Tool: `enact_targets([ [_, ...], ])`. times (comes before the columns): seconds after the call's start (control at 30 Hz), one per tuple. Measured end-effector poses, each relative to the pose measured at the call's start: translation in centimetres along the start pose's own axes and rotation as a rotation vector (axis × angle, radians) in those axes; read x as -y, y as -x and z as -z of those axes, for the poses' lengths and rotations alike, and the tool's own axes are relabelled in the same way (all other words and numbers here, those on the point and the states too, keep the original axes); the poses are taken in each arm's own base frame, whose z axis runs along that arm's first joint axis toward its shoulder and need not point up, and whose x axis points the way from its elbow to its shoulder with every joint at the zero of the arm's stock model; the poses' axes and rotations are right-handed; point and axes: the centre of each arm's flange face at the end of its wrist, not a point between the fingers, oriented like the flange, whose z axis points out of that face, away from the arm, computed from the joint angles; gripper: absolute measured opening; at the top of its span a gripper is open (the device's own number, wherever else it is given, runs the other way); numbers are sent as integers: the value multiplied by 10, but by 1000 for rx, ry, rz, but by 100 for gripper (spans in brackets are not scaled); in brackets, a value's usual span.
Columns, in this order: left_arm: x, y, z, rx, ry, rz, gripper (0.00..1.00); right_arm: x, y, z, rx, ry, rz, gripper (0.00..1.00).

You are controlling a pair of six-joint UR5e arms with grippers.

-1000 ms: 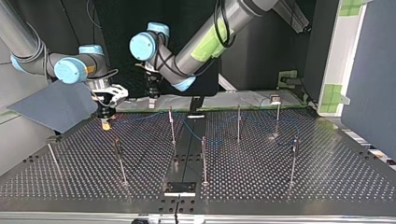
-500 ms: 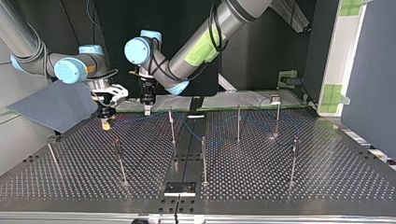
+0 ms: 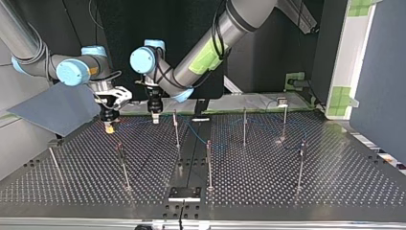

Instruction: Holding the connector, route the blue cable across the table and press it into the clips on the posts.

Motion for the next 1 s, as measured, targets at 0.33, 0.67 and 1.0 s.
enact_targets([
  [0.33, 2, -25, -8, -28, -10, 6, 100, -1, 0, 0, -1, 1, 0, 0],
  [0.67, 0, -30, -30, -29, 35, 0, 100, -1, 0, 0, -1, 0, 3, 0],
  [1.0, 12, -14, -37, 6, 44, 21, 100, 1, 0, 0, -1, -2, 3, 0],
])
